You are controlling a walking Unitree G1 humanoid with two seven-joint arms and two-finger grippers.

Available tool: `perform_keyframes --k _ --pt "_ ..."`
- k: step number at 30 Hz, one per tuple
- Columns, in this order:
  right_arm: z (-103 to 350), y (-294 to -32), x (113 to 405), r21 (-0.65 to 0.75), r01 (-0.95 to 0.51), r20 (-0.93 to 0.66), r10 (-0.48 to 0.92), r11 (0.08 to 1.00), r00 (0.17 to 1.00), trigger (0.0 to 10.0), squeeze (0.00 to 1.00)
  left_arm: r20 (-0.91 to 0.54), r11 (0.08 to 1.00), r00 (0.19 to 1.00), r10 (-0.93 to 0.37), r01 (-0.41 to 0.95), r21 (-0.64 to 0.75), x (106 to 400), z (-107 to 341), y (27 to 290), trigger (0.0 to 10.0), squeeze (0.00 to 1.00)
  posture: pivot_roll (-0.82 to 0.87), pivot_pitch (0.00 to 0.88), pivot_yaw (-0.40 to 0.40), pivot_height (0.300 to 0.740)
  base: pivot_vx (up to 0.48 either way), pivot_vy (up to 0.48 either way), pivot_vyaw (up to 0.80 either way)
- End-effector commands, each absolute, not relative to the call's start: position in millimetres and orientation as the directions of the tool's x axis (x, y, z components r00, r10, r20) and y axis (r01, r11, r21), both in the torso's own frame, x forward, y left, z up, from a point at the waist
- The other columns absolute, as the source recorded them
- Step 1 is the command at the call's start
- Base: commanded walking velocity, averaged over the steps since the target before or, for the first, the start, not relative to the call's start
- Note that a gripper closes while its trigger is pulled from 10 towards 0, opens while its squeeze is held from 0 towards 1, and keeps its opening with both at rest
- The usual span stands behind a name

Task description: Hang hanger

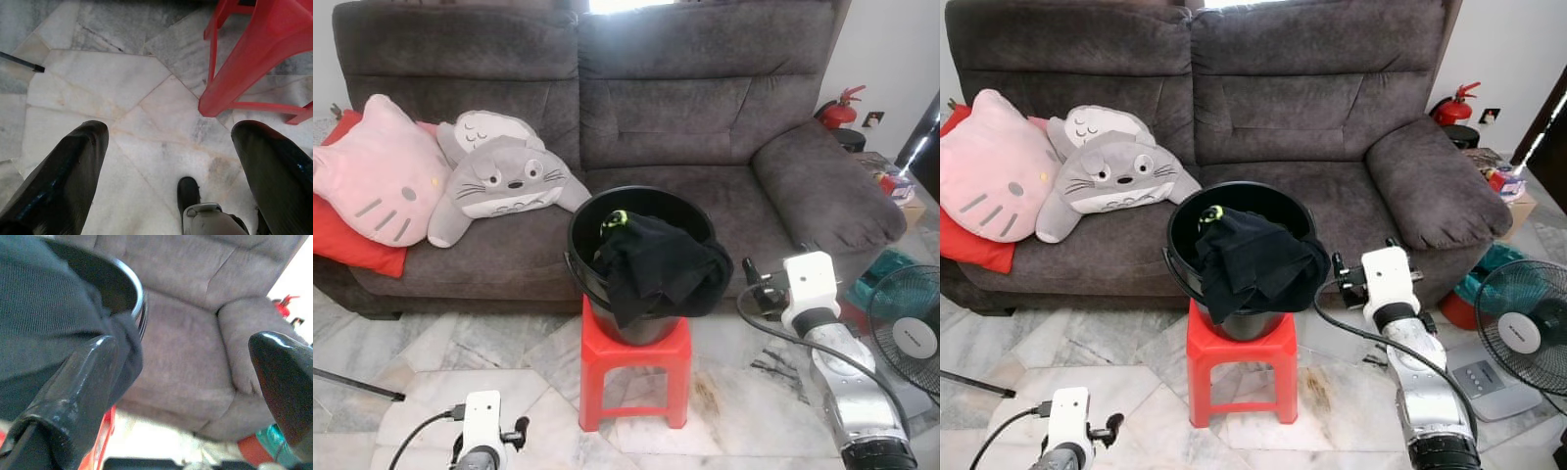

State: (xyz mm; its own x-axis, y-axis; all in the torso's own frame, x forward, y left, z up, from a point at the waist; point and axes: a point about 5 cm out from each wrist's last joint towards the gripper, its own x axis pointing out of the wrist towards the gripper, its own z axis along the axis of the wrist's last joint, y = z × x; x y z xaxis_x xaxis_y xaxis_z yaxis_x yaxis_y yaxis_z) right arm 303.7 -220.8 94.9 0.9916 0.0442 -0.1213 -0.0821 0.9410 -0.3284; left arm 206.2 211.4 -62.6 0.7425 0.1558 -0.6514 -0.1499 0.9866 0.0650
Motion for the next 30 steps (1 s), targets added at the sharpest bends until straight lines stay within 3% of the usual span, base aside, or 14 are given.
perform_keyframes --k 1,12,30 --pt "94 -221 304 -0.329 -0.094 -0.135 0.052 0.94 0.989 10.0 0.0 -0.672 0.986 0.725 0.152 -0.157 0.053 202 -66 213 10.0 0.0 -0.14 0.0 0.019 0.716 0.0 0.0 0.0" --pt "153 -198 308 -0.077 -0.062 0.271 0.081 0.995 0.959 10.0 0.0 -0.657 0.988 0.741 0.141 -0.146 0.048 206 -63 212 10.0 0.0 -0.13 0.0 0.02 0.716 0.0 0.0 0.0" --pt "148 -192 308 -0.07 -0.1 0.237 0.114 0.993 0.965 10.0 0.0 -0.659 0.99 0.741 0.129 -0.138 0.039 205 -64 208 10.0 0.0 -0.14 0.0 0.016 0.716 0.256 0.0 0.0"
